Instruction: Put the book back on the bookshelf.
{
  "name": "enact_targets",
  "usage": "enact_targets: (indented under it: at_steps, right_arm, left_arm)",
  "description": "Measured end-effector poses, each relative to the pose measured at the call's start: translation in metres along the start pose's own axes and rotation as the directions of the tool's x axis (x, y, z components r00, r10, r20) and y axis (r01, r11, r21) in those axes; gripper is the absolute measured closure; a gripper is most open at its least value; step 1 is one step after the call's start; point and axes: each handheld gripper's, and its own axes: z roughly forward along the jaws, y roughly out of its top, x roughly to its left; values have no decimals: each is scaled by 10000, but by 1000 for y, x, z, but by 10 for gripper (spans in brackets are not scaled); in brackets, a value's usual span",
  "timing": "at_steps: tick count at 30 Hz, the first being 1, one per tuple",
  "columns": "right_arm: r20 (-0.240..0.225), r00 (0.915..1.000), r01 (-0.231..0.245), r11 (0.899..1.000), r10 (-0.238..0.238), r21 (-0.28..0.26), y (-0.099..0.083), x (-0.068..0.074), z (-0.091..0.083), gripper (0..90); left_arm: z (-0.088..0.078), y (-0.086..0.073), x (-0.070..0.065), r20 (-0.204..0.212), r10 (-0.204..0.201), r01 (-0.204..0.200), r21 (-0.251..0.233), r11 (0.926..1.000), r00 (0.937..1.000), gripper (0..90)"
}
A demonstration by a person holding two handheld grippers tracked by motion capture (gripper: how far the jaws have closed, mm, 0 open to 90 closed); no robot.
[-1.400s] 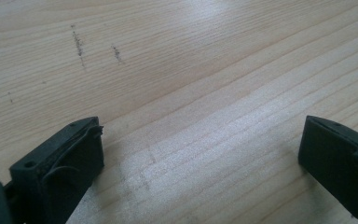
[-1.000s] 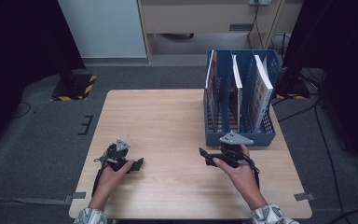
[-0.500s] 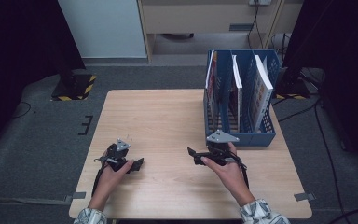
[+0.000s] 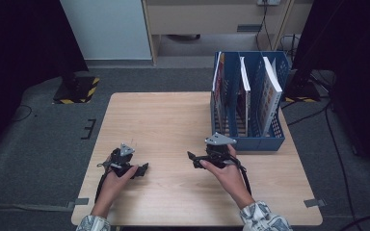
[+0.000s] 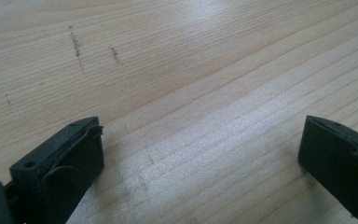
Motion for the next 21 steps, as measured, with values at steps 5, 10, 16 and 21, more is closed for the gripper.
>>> enact_targets:
  at_steps: [5,10,16,21]
  right_arm:
    - [-82,9999,85,9987,-81,506,-4,4,18,91]
    - [-100,9996,280,9938,-271,1075,-10,7,35,100]
    - [-180,9998,132,9848,-103,1730,-17,7,50,104]
    - [-226,9993,-250,9812,299,1913,-20,5,58,107]
  left_arm:
    - [0,0,0,0,5,-5,0,10000,10000,0]
    - [0,0,0,2,2,-2,0,10000,10000,0]
    - [0,0,0,12,12,-12,-3,10000,10000,0]
    - [0,0,0,16,10,-10,-3,10000,10000,0]
